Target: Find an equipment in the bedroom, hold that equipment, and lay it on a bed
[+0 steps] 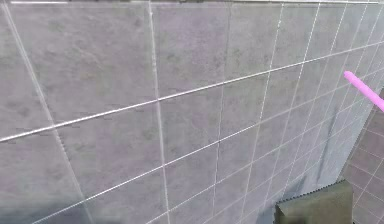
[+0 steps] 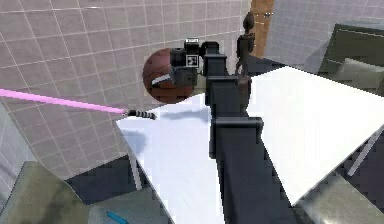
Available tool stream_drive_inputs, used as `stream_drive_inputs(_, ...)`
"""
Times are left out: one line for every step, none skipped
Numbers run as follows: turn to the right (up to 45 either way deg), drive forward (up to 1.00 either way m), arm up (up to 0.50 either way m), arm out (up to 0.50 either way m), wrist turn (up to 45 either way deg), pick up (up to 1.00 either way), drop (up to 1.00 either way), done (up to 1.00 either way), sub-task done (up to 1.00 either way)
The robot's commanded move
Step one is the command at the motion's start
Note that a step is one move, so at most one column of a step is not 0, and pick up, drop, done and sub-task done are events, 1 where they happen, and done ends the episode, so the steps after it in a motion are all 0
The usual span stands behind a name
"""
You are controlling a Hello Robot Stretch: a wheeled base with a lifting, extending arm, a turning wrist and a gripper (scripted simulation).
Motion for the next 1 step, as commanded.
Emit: stream_drive_inputs(0.0, 0.00, 0.00, 0.00, -45.0, 0.00, 0.00, 0.00, 0.00)
